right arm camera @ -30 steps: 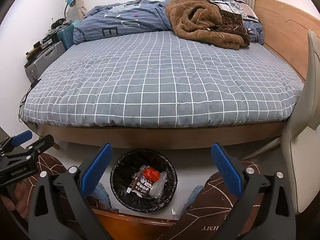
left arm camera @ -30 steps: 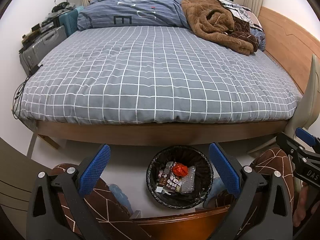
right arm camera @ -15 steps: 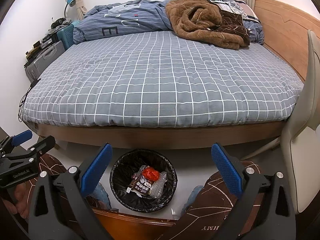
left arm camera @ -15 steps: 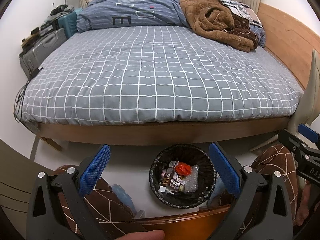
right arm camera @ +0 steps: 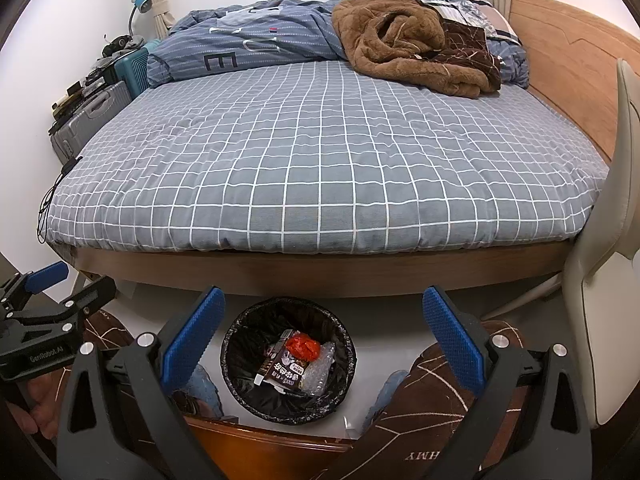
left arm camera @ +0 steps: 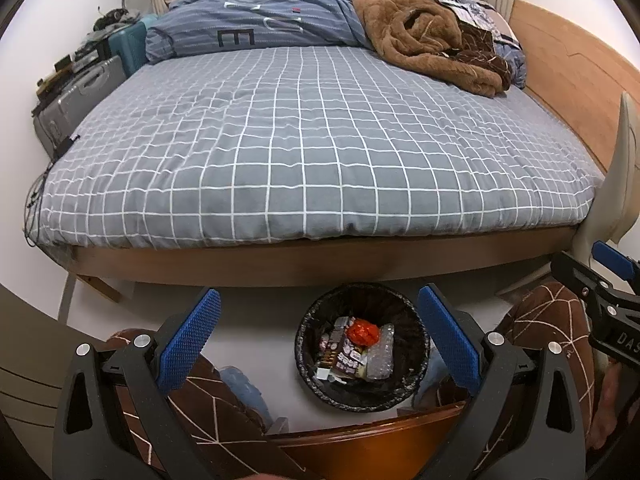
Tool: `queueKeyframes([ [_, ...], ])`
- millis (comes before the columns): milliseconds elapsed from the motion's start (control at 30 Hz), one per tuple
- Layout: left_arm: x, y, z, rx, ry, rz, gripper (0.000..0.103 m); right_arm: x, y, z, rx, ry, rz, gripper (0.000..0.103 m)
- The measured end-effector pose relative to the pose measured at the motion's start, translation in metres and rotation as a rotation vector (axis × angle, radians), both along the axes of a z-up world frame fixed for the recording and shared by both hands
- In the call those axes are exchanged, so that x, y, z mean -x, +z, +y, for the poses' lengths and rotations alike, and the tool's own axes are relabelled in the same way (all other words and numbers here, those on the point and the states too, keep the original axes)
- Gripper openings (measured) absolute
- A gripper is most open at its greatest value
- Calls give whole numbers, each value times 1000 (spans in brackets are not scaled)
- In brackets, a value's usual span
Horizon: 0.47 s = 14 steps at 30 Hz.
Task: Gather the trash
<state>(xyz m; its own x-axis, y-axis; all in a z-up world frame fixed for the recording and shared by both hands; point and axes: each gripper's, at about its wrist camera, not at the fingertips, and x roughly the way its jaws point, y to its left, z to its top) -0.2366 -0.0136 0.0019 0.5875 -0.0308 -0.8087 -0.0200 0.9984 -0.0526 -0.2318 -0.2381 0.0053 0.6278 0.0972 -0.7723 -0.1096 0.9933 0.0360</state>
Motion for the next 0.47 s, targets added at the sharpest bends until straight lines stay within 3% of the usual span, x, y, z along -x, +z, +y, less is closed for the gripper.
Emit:
queueKeyframes([
  [467, 0, 1, -1, -22, 3, -15, 97, 0, -1, 0, -1, -1, 2, 95],
])
